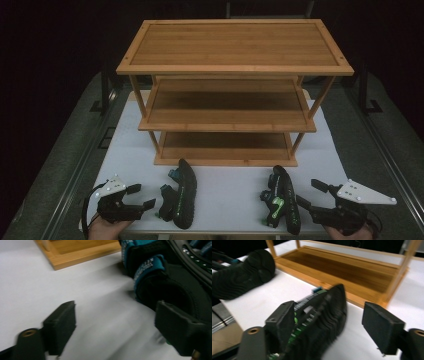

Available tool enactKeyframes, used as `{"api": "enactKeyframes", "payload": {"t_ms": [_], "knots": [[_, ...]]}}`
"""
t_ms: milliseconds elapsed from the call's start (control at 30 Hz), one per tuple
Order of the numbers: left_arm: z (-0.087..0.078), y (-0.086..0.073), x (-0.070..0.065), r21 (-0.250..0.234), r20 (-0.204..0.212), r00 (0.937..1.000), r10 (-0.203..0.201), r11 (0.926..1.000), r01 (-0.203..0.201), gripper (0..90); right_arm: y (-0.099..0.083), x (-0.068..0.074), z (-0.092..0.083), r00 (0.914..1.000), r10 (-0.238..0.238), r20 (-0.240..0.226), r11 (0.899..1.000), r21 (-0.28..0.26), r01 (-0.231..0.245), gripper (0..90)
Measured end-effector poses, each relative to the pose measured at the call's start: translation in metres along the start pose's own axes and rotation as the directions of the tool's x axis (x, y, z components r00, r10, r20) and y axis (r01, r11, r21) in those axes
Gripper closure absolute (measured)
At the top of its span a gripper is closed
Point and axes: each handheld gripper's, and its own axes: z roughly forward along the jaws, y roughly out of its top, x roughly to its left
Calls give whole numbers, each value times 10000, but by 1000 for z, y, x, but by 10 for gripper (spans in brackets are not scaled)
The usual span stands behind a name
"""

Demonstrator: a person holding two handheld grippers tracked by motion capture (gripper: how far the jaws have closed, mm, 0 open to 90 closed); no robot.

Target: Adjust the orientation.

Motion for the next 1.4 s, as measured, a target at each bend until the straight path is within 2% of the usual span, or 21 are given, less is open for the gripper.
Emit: {"api": "enactKeyframes", "payload": {"t_ms": [167,200,500,567,633,700,767,833,1167,1400], "knots": [[5,1,0,157,344,9994,-44,9999,39,248,9,13,2,9986,-397,-354,9992,-62,395,356],[5,2,-1,191,374,9993,7,9998,-14,251,12,18,5,9970,-561,-525,9984,31,563,403],[12,4,-7,265,616,9979,189,9994,-206,319,17,33,25,9899,-1029,-972,9917,675,1097,507],[15,5,-7,256,709,9974,110,9996,-129,327,18,38,34,9879,-1331,-802,9837,1112,1415,509],[19,7,-7,427,685,9974,211,9988,-240,326,18,39,37,9873,-1369,-806,9816,1228,1461,508],[22,8,-8,500,778,9965,291,9982,-331,326,18,43,44,9856,-1581,-594,9736,1567,1657,506],[24,10,-9,516,814,9962,319,9980,-361,331,17,44,46,9838,-1721,-509,9700,1650,1783,512],[27,12,-9,457,1073,9937,327,9982,-378,365,17,44,46,9850,-1660,-480,9712,1649,1717,513],[32,17,-16,471,1438,9889,379,9979,-451,454,16,41,40,9841,-1767,-155,9706,1633,1768,533],[31,22,-21,341,1631,9855,462,9980,-524,495,15,33,31,9870,-1602,83,9754,1548,1570,532]]}}
